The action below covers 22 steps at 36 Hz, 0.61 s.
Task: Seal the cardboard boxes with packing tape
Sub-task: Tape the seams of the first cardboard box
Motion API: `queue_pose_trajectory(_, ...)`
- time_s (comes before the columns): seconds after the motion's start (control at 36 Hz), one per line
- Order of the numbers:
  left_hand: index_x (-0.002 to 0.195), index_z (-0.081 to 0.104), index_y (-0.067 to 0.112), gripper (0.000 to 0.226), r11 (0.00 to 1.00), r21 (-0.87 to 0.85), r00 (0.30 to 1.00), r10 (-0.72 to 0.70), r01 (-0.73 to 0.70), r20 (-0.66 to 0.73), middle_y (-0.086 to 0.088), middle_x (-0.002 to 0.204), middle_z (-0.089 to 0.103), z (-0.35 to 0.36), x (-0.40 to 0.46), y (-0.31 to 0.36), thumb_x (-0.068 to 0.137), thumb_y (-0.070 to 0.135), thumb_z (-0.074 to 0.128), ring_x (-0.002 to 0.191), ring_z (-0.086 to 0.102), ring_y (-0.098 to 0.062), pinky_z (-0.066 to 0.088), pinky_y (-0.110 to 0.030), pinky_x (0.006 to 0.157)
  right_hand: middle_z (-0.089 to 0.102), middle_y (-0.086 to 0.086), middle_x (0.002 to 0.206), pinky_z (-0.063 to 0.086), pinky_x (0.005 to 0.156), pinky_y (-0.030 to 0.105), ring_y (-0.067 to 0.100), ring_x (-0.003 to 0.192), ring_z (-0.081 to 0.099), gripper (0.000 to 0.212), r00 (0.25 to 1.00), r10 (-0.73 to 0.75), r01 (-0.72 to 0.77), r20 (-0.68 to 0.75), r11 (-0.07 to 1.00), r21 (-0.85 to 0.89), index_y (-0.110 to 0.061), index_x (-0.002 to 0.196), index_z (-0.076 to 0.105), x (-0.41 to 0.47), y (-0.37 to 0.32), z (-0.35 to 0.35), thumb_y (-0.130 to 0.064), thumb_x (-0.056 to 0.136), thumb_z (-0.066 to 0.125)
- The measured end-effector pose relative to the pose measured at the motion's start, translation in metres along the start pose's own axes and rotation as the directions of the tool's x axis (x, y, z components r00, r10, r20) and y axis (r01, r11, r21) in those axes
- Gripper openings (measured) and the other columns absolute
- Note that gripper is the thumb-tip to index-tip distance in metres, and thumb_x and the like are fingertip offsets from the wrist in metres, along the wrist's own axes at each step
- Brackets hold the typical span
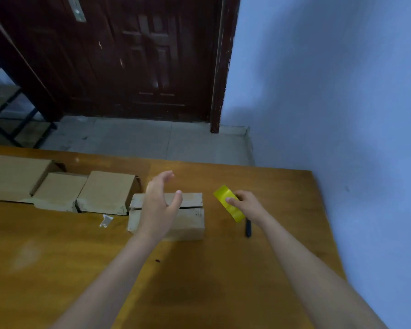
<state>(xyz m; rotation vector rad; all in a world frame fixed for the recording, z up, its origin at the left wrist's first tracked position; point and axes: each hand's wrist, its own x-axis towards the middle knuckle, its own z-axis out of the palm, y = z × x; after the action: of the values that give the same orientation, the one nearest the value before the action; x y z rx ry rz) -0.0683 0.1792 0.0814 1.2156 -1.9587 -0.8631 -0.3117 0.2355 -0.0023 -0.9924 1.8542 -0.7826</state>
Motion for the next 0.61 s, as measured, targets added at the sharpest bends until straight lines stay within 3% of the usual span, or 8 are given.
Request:
queue_pose_trajectory(0.11,0.125,0.050,0.016,0.032,0.995,-0.099,0.998,-0.004,0.010,0.060,0.005,0.116,0.056,0.013,0.003,0.015,0.094,0.014,0.057,0.112,0.050,-0.009,0.042,-0.027,0.094,0.058,-0.003,0.071,0.041,0.059,0.024,0.004,0.061,0.053,0.011,0.998,-0.054,0.062,-0.042,0.978,0.199,-0.012,0.082,0.062,-0.019,-0.013,-0.017,-0.017,0.092,0.061)
queue_pose_trajectory(0.19,0.121,0.050,0.021,0.024,0.981,-0.170,0.989,-0.066,0.089,0.134,0.006,0.117,0.056,0.023,0.005,0.027,0.096,0.021,0.053,0.112,0.052,-0.010,0.043,-0.021,0.089,0.064,-0.003,0.072,0.044,0.062,0.026,0.005,0.062,0.058,0.010,0.992,-0.093,0.117,-0.084,0.927,0.355,-0.016,0.083,0.065,-0.033,-0.034,-0.030,-0.016,0.092,0.060)
queue_pose_trajectory(0.31,0.139,0.039,0.014,0.042,0.907,-0.307,0.946,-0.219,0.287,0.239,0.005,0.130,0.045,0.037,0.006,0.044,0.100,0.030,0.044,0.119,0.043,-0.009,0.036,-0.013,0.086,0.070,0.003,0.080,0.051,0.069,0.028,0.015,0.072,0.065,0.019,0.982,-0.156,0.188,-0.105,0.847,0.497,-0.013,0.088,0.068,-0.048,-0.063,-0.046,-0.031,0.083,0.065)
queue_pose_trajectory(0.36,0.148,0.027,0.017,0.053,0.851,-0.382,0.920,-0.256,0.360,0.297,0.008,0.134,0.035,0.044,0.007,0.051,0.100,0.036,0.039,0.122,0.033,-0.004,0.031,-0.013,0.092,0.071,0.002,0.077,0.053,0.067,0.026,0.013,0.070,0.066,0.020,0.977,-0.187,0.210,-0.102,0.778,0.593,-0.009,0.089,0.066,-0.057,-0.079,-0.049,-0.027,0.090,0.059)
queue_pose_trajectory(0.42,0.150,0.020,0.024,0.064,0.729,-0.516,0.884,-0.281,0.450,0.375,0.012,0.141,0.031,0.047,0.009,0.056,0.094,0.049,0.038,0.129,0.030,-0.004,0.026,-0.024,0.105,0.068,-0.001,0.068,0.053,0.062,0.024,0.009,0.063,0.064,0.026,0.973,-0.217,0.211,-0.079,0.694,0.688,-0.007,0.086,0.063,-0.066,-0.090,-0.050,-0.022,0.097,0.045)
queue_pose_trajectory(0.47,0.149,0.027,0.028,0.071,0.546,-0.655,0.850,-0.278,0.523,0.447,0.008,0.148,0.038,0.052,0.014,0.056,0.085,0.059,0.038,0.133,0.039,-0.010,0.034,-0.034,0.109,0.062,0.000,0.064,0.050,0.062,0.027,0.010,0.060,0.060,0.031,0.970,-0.232,0.201,-0.065,0.629,0.751,-0.006,0.082,0.060,-0.072,-0.099,-0.047,-0.030,0.094,0.045)
queue_pose_trajectory(0.53,0.144,0.040,0.024,0.068,0.384,-0.733,0.827,-0.284,0.561,0.485,-0.001,0.140,0.051,0.054,0.017,0.057,0.085,0.058,0.039,0.124,0.053,-0.017,0.049,-0.034,0.094,0.056,0.002,0.066,0.050,0.063,0.027,0.011,0.059,0.055,0.034,0.972,-0.229,0.172,-0.052,0.546,0.820,-0.006,0.083,0.059,-0.074,-0.105,-0.044,-0.036,0.090,0.046)
queue_pose_trajectory(0.61,0.136,0.049,0.013,0.056,0.273,-0.777,0.815,-0.321,0.568,0.482,-0.013,0.131,0.058,0.050,0.018,0.061,0.093,0.048,0.040,0.110,0.062,-0.022,0.055,-0.030,0.074,0.052,0.002,0.066,0.052,0.059,0.027,0.011,0.056,0.052,0.037,0.974,-0.227,0.111,-0.016,0.410,0.905,-0.006,0.085,0.058,-0.075,-0.114,-0.039,-0.037,0.094,0.041)
